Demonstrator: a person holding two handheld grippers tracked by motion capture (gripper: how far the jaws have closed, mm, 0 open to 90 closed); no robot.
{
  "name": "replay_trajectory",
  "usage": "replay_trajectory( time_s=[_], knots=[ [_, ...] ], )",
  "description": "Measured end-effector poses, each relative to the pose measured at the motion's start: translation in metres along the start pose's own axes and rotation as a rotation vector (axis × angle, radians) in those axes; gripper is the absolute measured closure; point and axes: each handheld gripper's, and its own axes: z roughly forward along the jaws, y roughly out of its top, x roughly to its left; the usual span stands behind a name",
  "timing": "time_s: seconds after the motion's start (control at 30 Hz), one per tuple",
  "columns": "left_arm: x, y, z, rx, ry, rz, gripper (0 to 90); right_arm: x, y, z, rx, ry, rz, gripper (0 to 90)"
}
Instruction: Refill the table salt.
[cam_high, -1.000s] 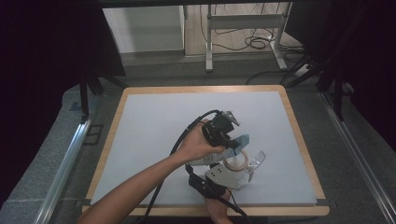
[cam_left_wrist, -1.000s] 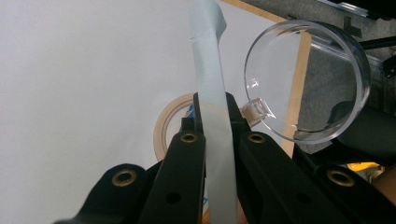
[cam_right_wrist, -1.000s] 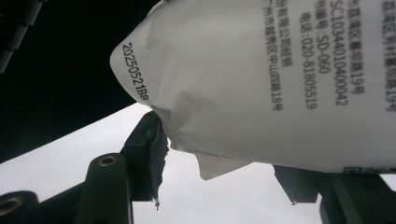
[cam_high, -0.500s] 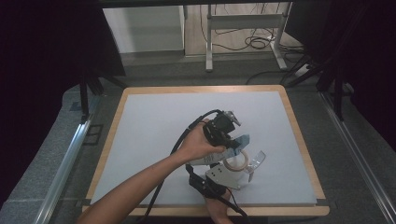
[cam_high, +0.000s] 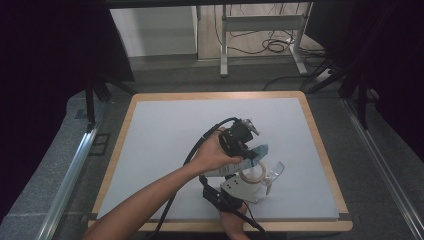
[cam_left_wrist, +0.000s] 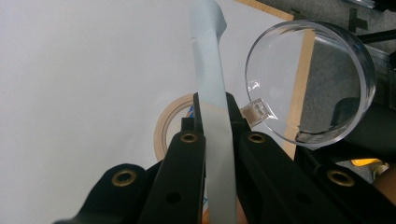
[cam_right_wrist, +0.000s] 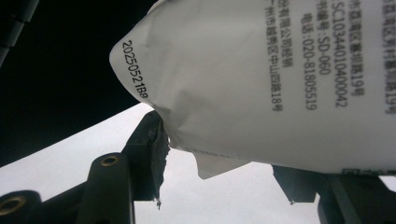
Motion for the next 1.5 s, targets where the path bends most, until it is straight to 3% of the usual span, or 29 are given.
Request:
replay_trajectory(
  time_s=[1.5],
  knots=[
    [-0.0049,0.0069,-0.0008,0.026,0.018,0.022,90.0,-0.0019,0.0049,-0.0022,-0.013,-0.017,0.033,47.1]
  ],
)
